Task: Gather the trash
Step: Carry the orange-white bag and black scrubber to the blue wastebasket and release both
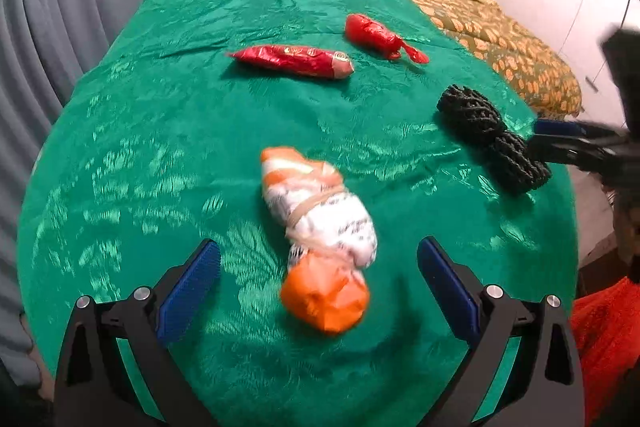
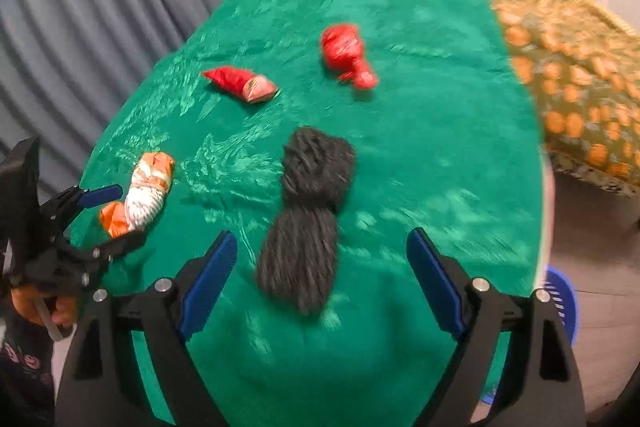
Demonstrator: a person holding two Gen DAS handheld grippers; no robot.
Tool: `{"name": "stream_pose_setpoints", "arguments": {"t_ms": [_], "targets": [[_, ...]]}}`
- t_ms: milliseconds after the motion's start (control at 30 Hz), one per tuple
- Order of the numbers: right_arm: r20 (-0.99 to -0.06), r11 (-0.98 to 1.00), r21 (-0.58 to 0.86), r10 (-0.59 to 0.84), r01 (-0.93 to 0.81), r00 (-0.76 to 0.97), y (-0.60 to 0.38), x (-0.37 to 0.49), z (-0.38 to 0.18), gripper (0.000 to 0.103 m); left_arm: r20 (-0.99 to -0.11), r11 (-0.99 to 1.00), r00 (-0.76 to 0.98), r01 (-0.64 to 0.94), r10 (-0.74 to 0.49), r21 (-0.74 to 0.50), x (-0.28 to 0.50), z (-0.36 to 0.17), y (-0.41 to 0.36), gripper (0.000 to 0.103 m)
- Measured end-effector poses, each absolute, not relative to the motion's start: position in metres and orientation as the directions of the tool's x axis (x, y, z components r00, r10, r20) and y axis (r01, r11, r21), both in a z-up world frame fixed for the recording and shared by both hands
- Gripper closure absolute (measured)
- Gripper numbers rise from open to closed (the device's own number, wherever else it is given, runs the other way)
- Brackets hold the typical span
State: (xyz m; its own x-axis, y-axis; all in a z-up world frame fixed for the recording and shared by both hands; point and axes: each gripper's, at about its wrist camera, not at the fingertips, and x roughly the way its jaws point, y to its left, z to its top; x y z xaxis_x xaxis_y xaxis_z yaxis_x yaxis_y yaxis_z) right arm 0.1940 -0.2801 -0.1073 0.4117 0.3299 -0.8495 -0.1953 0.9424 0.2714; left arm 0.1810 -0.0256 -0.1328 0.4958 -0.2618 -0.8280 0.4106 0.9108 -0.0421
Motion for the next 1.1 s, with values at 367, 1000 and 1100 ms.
{"name": "stream_pose_setpoints", "arguments": {"t_ms": [367, 1000, 1100], "targets": [[-0.825, 0.949, 0.277, 0.316, -0.153, 0.469, -0.287, 0.201, -0.111, 0.064, -0.846, 0.910, 0.493, 0.415, -0.201, 0.026, 0.194, -0.139, -0.039, 0.053], [-0.841, 0.956, 0.243, 0.124, 0.162, 0.527, -0.514, 0.100, -0.135, 0.064, -0.776, 0.688, 0.327, 0.702, -0.540, -0.183, 0.118, -0.089, -0.254, 0.053], [-0.861, 0.948, 0.230, 0.094, 0.218, 0.501, -0.547, 0.090, -0.160, 0.064, -0.795, 0.644, 0.270, 0.741, -0.543, -0.189, 0.105, -0.100, -0.306, 0.053]]}}
